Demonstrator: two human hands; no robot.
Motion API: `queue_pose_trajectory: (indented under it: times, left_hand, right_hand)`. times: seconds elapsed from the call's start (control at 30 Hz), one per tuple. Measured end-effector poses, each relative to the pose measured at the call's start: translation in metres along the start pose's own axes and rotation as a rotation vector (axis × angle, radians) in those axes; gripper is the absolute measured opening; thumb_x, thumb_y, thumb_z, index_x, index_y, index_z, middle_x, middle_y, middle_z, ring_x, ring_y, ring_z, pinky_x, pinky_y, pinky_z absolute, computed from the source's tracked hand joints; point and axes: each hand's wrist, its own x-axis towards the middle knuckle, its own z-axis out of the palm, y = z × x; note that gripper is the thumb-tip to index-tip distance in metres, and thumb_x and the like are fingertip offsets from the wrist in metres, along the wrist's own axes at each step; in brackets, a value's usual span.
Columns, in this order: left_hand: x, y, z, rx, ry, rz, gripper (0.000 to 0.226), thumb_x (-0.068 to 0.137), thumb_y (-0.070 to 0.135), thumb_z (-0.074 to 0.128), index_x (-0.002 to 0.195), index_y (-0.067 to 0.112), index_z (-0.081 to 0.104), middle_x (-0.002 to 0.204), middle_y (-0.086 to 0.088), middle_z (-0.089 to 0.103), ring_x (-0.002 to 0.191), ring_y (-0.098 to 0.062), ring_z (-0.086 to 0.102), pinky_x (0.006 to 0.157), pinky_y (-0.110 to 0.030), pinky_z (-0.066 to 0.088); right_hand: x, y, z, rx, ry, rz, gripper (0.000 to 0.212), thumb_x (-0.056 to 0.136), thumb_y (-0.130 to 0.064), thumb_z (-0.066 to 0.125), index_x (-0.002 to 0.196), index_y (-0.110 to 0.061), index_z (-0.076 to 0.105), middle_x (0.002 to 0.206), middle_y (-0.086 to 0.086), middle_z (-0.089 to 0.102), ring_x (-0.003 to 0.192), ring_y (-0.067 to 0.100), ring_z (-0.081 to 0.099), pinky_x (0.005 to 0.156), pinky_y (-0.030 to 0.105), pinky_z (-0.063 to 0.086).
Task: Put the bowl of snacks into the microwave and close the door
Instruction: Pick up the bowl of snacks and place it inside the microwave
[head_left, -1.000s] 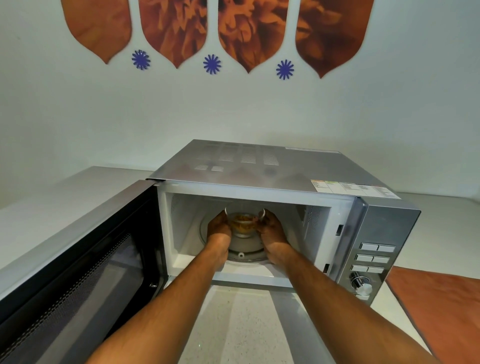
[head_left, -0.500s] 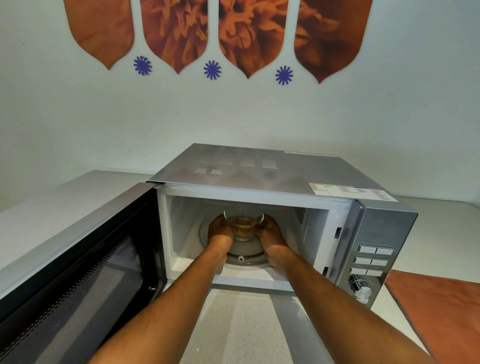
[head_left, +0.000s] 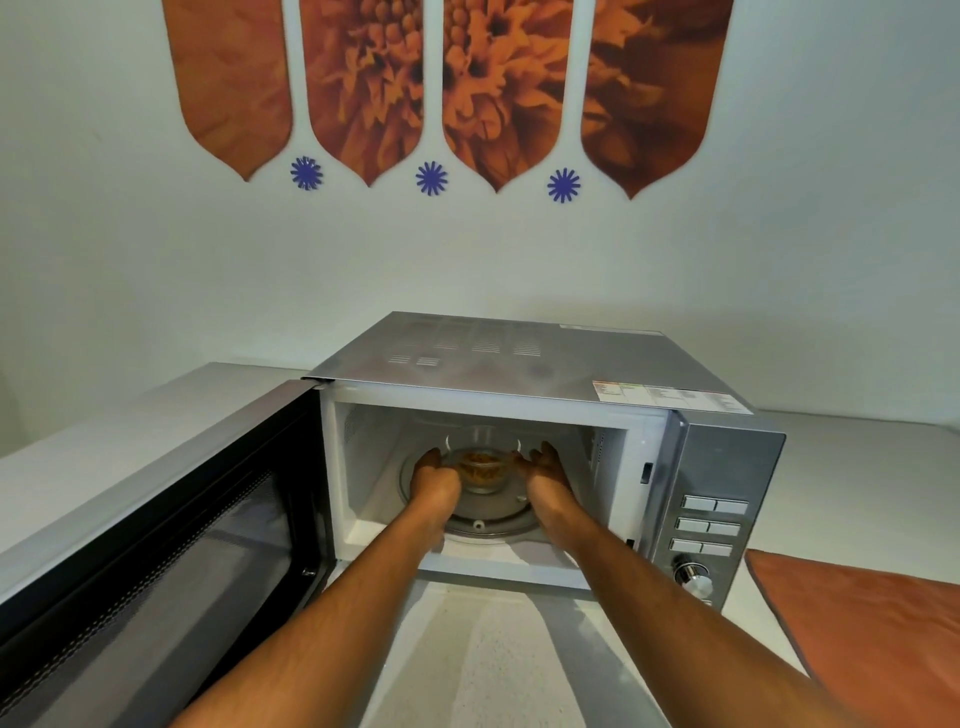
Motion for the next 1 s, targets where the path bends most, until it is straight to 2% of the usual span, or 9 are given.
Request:
queue_pose_trajectory:
  times: [0.23, 0.33, 0.4, 0.47, 0.57, 0.63, 0.73, 0.9, 1.0]
  left_hand:
    - [-0.038, -0.007, 0.002, 0.07, 0.089, 0.094, 0.047, 0.1, 0.007, 0.039, 0.146, 0.015, 0.041, 0.137, -0.014, 0.054, 0.108, -0.028, 0.052, 0.088, -0.041, 0.046]
    - [-0.057, -0.011, 0.004, 0.087, 0.137, 0.118, 0.049, 0.1, 0.006, 0.04, 0.147, 0.016, 0.041, 0.136, -0.012, 0.055, 0.094, -0.019, 0.052, 0.081, -0.033, 0.043]
    - [-0.072, -0.014, 0.005, 0.101, 0.157, 0.127, 0.047, 0.1, 0.006, 0.039, 0.146, 0.018, 0.043, 0.127, -0.009, 0.057, 0.085, -0.017, 0.055, 0.078, -0.034, 0.046]
    - [-0.091, -0.015, 0.004, 0.132, 0.191, 0.149, 0.044, 0.101, 0.007, 0.039, 0.144, 0.016, 0.045, 0.132, -0.011, 0.058, 0.096, -0.022, 0.057, 0.086, -0.036, 0.048]
    - [-0.117, -0.016, -0.001, 0.257, 0.284, 0.167, 0.048, 0.1, 0.004, 0.039, 0.148, 0.012, 0.04, 0.148, -0.013, 0.049, 0.13, -0.033, 0.05, 0.107, -0.041, 0.041]
    - [-0.14, -0.016, -0.008, 0.314, 0.344, 0.181, 0.049, 0.1, 0.002, 0.039, 0.148, 0.012, 0.039, 0.149, -0.014, 0.048, 0.133, -0.035, 0.049, 0.106, -0.04, 0.042]
    - [-0.17, -0.016, -0.026, 0.374, 0.413, 0.221, 0.051, 0.099, 0.004, 0.041, 0.15, 0.011, 0.039, 0.152, -0.016, 0.045, 0.135, -0.036, 0.046, 0.106, -0.04, 0.041]
    - [-0.215, -0.021, -0.056, 0.452, 0.529, 0.293, 0.047, 0.097, 0.004, 0.045, 0.144, 0.005, 0.045, 0.147, -0.018, 0.049, 0.133, -0.036, 0.048, 0.104, -0.038, 0.042]
    - [-0.24, -0.02, -0.069, 0.518, 0.561, 0.301, 0.048, 0.097, 0.008, 0.049, 0.144, 0.006, 0.045, 0.149, -0.018, 0.047, 0.136, -0.036, 0.045, 0.112, -0.046, 0.039]
  right_hand:
    - [-0.043, 0.002, -0.013, -0.061, -0.14, -0.051, 0.082, 0.1, -0.024, 0.061, 0.163, -0.023, 0.008, 0.165, 0.014, 0.033, 0.141, 0.034, 0.049, 0.113, 0.043, 0.048]
    - [-0.058, 0.001, -0.022, -0.094, -0.187, -0.113, 0.063, 0.1, -0.027, 0.062, 0.155, -0.022, 0.031, 0.156, 0.011, 0.046, 0.112, 0.01, 0.058, 0.085, 0.017, 0.048]
    - [-0.07, 0.001, -0.03, -0.132, -0.223, -0.132, 0.039, 0.099, -0.03, 0.064, 0.133, -0.035, 0.044, 0.146, 0.007, 0.054, 0.093, -0.003, 0.054, 0.076, 0.016, 0.044]
    - [-0.081, 0.002, -0.039, -0.167, -0.251, -0.152, 0.04, 0.098, -0.032, 0.065, 0.133, -0.035, 0.047, 0.146, 0.004, 0.055, 0.111, 0.011, 0.06, 0.09, 0.024, 0.046]
    - [-0.097, 0.003, -0.051, -0.228, -0.288, -0.16, 0.058, 0.098, -0.036, 0.064, 0.15, -0.017, 0.045, 0.155, 0.006, 0.05, 0.14, 0.029, 0.05, 0.108, 0.036, 0.045]
    - [-0.111, 0.005, -0.06, -0.223, -0.315, -0.163, 0.057, 0.098, -0.034, 0.064, 0.149, -0.013, 0.047, 0.154, 0.007, 0.051, 0.137, 0.028, 0.052, 0.108, 0.032, 0.046]
    - [-0.128, 0.005, -0.071, -0.229, -0.334, -0.209, 0.047, 0.098, -0.03, 0.066, 0.14, -0.013, 0.057, 0.14, 0.007, 0.062, 0.121, 0.021, 0.059, 0.09, 0.021, 0.046]
    - [-0.153, 0.002, -0.087, -0.254, -0.258, -0.345, 0.04, 0.097, -0.027, 0.067, 0.133, -0.01, 0.064, 0.134, 0.007, 0.068, 0.121, 0.023, 0.063, 0.102, 0.03, 0.048]
    - [-0.168, -0.002, -0.095, -0.306, -0.187, -0.443, 0.039, 0.096, -0.027, 0.068, 0.133, -0.014, 0.064, 0.136, 0.005, 0.067, 0.123, 0.023, 0.063, 0.101, 0.031, 0.048]
